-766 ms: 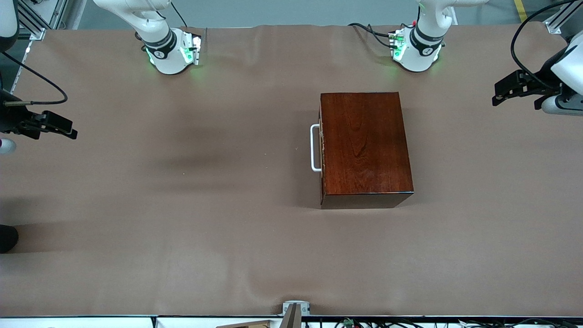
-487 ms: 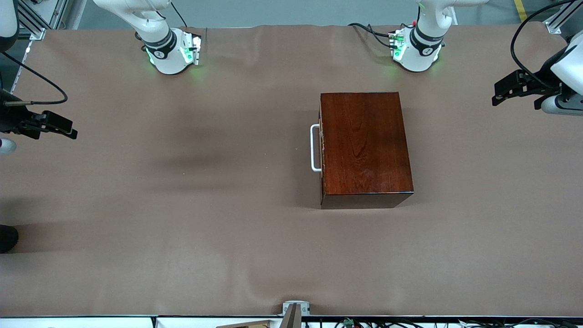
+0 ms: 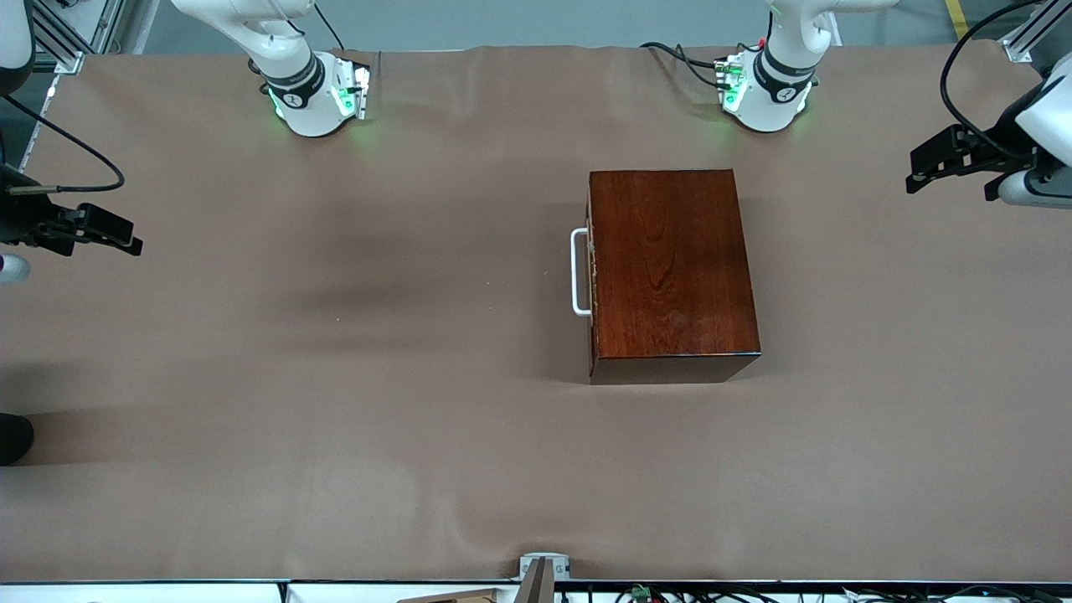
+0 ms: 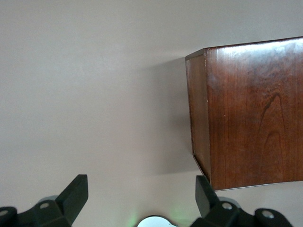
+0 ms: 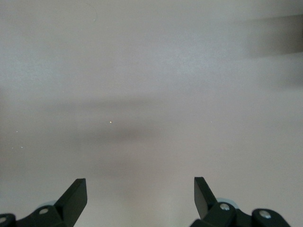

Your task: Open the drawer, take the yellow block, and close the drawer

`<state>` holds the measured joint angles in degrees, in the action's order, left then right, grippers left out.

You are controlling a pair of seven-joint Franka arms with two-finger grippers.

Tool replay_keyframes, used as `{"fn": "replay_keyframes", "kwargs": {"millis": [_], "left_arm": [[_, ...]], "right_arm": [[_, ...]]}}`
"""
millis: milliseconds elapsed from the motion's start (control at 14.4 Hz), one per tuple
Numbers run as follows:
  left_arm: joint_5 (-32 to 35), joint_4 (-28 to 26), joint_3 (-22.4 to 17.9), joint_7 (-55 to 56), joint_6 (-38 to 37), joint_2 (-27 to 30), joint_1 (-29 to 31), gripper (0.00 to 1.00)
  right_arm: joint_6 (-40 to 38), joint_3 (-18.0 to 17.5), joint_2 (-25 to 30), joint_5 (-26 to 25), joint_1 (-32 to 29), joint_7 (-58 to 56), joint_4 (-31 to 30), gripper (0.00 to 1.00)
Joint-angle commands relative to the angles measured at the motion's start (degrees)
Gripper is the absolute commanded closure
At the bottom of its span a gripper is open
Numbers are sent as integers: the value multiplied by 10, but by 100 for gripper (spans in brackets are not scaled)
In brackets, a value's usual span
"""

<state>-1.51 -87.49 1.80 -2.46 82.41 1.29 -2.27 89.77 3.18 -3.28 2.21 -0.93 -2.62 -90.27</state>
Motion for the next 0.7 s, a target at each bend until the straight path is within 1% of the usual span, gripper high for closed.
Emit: {"fn": "replay_keyframes", "kwargs": {"millis": [0,139,278,418,557,627], "left_arm": [[-5,14,9,6,-8,-22,-20,0],[-11,13,23,18,-6,-23,-27,0],[-12,13,56,36,-5,-32,-30,0],[-11,14,94,91,0,-49,-31,0],[-10,19,134,119,0,-73,-41,0],[-8,30,147,148,0,-87,-50,0]], "right_arm": [[-4,-3,7,-6,-3,-5,-3,0],[-5,-3,7,-6,-3,-5,-3,0],[-5,-3,7,-6,-3,-5,-3,0],[-5,-3,7,-6,-3,-5,-3,0],[-5,-3,7,-6,-3,-5,-3,0],[-5,-3,7,-6,-3,-5,-3,0]]}}
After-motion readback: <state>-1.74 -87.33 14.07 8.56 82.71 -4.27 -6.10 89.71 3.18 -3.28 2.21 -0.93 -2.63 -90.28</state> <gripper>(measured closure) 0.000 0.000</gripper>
